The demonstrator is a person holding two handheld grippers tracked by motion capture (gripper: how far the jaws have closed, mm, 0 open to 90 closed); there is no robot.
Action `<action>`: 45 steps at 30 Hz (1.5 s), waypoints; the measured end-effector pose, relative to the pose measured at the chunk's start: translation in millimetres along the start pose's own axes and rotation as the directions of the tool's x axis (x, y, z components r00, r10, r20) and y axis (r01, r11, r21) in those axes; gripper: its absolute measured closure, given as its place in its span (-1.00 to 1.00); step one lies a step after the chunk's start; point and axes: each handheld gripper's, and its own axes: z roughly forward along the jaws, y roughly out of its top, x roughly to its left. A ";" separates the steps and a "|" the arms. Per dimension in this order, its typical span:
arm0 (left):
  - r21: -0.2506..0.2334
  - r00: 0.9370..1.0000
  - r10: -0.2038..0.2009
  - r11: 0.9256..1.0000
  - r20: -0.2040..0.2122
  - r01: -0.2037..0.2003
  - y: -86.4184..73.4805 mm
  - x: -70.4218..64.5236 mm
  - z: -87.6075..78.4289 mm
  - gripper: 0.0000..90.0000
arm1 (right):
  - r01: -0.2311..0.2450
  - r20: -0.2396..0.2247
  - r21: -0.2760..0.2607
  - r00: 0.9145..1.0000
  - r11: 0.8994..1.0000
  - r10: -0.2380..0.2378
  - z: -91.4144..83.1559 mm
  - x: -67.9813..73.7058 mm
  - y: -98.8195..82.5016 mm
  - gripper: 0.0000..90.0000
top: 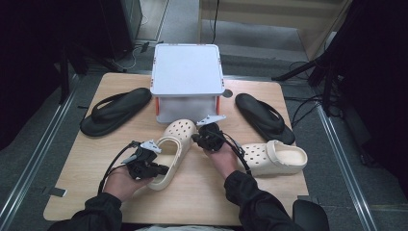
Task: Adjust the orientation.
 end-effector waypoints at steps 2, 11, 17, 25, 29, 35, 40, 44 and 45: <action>0.002 0.999 -0.026 1.000 0.025 0.026 0.7 1.6 0.5 0.99 | 0.007 0.004 -0.003 1.000 1.000 -0.007 1.8 0.4 1.5 1.00; 0.007 0.998 -0.041 0.999 0.039 0.041 7.3 -2.2 5.8 1.00 | 0.018 0.017 -0.001 1.000 1.000 -0.018 7.5 6.6 8.4 1.00; 0.001 0.997 -0.041 0.999 0.066 0.041 10.0 -7.4 9.7 0.94 | 0.014 -0.002 -0.002 1.000 1.000 -0.014 8.0 6.1 10.1 1.00; -0.030 0.998 -0.049 0.998 0.035 0.050 9.8 -2.2 -6.6 0.88 | 0.031 -0.036 -0.014 0.999 0.999 -0.032 -4.3 1.6 9.1 1.00; -0.072 0.997 -0.072 0.995 0.007 0.073 9.2 3.7 -21.6 0.71 | 0.033 -0.067 -0.021 0.997 0.999 -0.034 -13.5 -0.2 7.7 0.85; -0.135 0.993 -0.110 0.985 -0.035 0.105 7.3 12.5 -41.3 0.36 | 0.060 -0.109 -0.038 0.992 0.997 -0.064 -24.8 1.4 7.3 0.64; -0.140 0.990 -0.133 0.982 -0.050 0.125 4.5 20.0 -48.8 0.11 | 0.067 -0.178 -0.034 0.981 0.997 -0.072 -32.8 3.1 4.5 0.51; -0.147 0.987 -0.149 0.980 -0.068 0.138 2.2 26.4 -52.6 -0.02 | 0.063 -0.219 -0.063 0.973 0.996 -0.076 -41.1 2.1 -0.2 0.36; -0.149 0.986 -0.154 0.979 -0.071 0.142 1.6 27.8 -52.9 -0.05 | 0.062 -0.223 -0.065 0.972 0.996 -0.075 -43.1 2.1 -1.3 0.36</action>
